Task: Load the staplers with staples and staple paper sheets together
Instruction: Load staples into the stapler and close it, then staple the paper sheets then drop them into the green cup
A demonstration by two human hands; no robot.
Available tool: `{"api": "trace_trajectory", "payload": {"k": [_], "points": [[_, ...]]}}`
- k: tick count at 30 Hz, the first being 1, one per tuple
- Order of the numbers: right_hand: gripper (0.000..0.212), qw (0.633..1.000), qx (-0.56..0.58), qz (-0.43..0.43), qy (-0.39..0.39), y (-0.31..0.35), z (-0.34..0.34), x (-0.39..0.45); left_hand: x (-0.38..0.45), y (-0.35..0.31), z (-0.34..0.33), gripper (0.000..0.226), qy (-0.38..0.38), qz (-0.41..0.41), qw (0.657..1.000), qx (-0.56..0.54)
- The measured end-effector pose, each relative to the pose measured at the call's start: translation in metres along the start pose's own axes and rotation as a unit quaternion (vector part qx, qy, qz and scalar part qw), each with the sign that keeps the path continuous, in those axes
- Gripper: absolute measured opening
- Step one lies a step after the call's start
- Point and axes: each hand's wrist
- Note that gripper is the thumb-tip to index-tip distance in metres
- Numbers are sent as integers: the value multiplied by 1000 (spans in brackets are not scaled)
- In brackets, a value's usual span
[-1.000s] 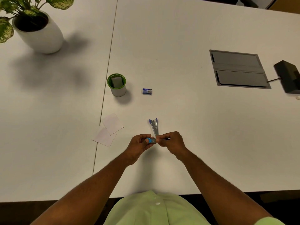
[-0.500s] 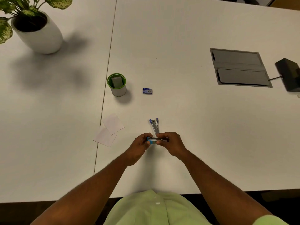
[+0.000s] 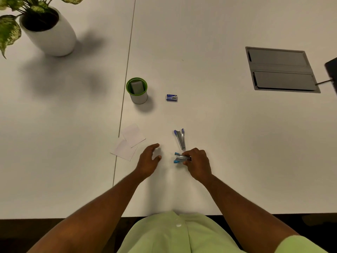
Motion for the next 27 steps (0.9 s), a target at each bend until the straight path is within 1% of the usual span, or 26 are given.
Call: {"api": "trace_trajectory", "payload": {"k": [5,9,12,14,16,18,20,24,27], "points": [[28,1000,-20,2,-1,-6,-7,-6,7,21,24,45,-69,-68,994,44],[28,1000,-29,0,2,-7,-10,-7,12,30,37,35,-94,-85,990,59],[27,999,-37,2,4,-7,-11,-6,16,33,43,32,-115,-106,985,70],[31,999,-46,1,10,-5,-11,-4,20,34,48,32,-127,-117,982,82],[41,999,-50,-8,7,-1,-9,-1,26,34,53,33,-140,-120,978,98],[50,998,-55,-14,2,6,-8,4,32,35,58,34,-151,-111,975,118],[52,999,-53,-12,-3,17,-7,12,40,36,65,36,-159,-93,973,137],[34,999,-31,1,-19,43,-10,33,59,39,78,45,-162,-58,972,159],[22,1000,2,5,-11,65,-17,48,73,42,85,57,-153,-37,973,169]]}}
Point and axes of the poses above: each hand's wrist, its own x-axis towards the middle knuckle, its own z-axis out of the back of the hand, y = z × x, and after that the axes turned 15 degrees about -y, right-handed
